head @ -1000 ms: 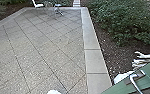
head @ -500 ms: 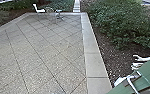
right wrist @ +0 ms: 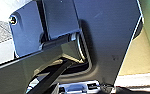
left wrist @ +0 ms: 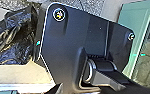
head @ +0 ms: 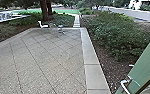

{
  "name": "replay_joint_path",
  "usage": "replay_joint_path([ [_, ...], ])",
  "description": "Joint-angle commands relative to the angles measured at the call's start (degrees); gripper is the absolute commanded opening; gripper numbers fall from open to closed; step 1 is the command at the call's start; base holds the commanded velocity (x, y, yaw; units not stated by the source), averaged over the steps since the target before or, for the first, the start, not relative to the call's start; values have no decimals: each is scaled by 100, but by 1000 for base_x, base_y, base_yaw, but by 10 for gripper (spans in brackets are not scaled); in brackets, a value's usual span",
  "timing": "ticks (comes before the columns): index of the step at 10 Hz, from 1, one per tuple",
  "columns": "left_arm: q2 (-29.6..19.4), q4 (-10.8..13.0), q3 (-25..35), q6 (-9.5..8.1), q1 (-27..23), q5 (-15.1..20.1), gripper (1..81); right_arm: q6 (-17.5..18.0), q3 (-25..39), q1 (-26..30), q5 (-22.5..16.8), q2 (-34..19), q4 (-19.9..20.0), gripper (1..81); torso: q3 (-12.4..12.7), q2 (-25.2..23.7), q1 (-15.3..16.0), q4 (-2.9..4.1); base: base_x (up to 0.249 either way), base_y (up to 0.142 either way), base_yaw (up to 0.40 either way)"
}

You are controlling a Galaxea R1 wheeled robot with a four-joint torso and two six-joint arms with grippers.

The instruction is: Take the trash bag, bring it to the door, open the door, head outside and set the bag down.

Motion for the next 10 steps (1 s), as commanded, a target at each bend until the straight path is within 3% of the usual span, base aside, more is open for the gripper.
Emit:
replay_joint_path([
  [1, 137, -28, -74, 70, -31, 130, 811, -30, 80, 85, -426, 89, -38, 811, -24, 0, 0, -2, 0, 0, 0],
  [2, 267, 24, -74, 121, 126, -97, 811, -30, 80, 86, -426, 89, -38, 811, 153, -5, -5, 0, 0, 0, 0],
  [5, 532, 42, -65, 404, 461, -670, 811, -13, 80, 103, -426, 89, -29, 811, 271, -9, -7, 0, 0, 0, 0],
  [8, 751, 42, -100, 413, 680, -1186, 811, -13, 80, 112, -391, 89, -38, 811, 269, -11, -7, 0, 0, 0, 0],
  [10, 945, 68, -100, 413, 865, -1821, 811, -21, 80, 85, -347, 89, -55, 811, 269, -13, -7, 0, 0, 0, 0],
])
